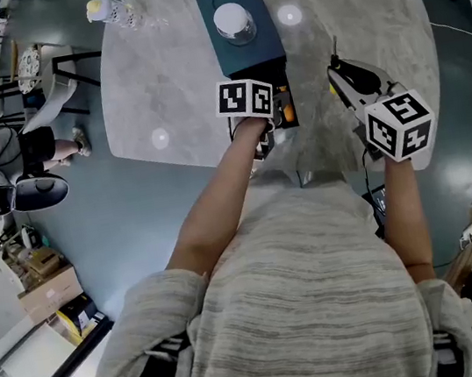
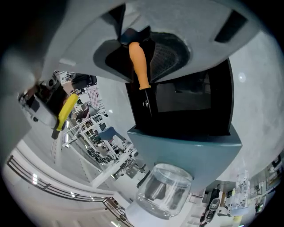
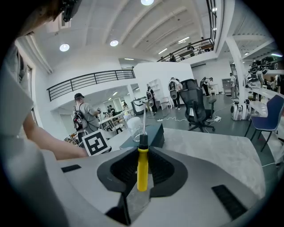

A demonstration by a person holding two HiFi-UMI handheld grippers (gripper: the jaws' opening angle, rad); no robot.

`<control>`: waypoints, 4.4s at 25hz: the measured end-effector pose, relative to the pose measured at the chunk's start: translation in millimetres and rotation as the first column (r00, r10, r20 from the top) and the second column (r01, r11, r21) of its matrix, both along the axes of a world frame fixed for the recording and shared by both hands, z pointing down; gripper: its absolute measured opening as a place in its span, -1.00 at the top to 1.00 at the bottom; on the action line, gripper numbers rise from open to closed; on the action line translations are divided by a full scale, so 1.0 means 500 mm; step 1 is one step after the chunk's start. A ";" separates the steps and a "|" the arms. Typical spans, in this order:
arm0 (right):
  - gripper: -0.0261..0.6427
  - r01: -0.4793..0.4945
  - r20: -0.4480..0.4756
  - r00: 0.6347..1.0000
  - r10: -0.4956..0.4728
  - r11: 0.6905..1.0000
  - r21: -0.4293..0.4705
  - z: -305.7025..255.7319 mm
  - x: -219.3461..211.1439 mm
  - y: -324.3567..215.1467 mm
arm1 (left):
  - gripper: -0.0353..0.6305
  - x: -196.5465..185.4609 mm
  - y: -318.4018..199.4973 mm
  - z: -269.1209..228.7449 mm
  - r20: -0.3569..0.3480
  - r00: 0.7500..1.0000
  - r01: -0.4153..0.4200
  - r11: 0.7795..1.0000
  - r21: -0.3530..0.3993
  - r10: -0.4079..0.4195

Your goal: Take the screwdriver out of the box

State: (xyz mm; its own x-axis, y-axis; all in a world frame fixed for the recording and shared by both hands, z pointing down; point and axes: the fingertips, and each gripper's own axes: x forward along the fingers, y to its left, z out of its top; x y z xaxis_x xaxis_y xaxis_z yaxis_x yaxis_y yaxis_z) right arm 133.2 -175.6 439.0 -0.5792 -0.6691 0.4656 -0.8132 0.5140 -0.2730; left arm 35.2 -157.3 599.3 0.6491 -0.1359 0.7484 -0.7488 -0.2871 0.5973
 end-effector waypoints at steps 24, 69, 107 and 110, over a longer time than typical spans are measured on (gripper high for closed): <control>0.71 0.020 0.018 1.000 -0.019 1.000 -0.005 -0.001 -0.016 -0.027 | 0.58 0.052 -0.011 0.025 -0.152 0.987 0.028 0.985 -0.171 -0.054; 0.71 -0.001 0.016 1.000 0.001 1.000 -0.002 -0.023 -0.055 0.012 | 0.68 0.017 0.022 -0.048 -0.412 0.895 -0.003 0.923 -0.385 -0.168; 0.71 0.100 0.136 0.986 -0.095 0.994 -0.034 -0.065 -0.156 -0.028 | 0.68 -0.089 -0.035 -0.267 -0.641 0.766 0.032 0.999 -0.036 -0.048; 0.71 0.098 0.141 0.985 -0.095 0.995 -0.015 -0.085 -0.159 -0.037 | 0.68 -0.100 -0.045 -0.293 -0.645 0.764 0.018 1.000 0.014 -0.005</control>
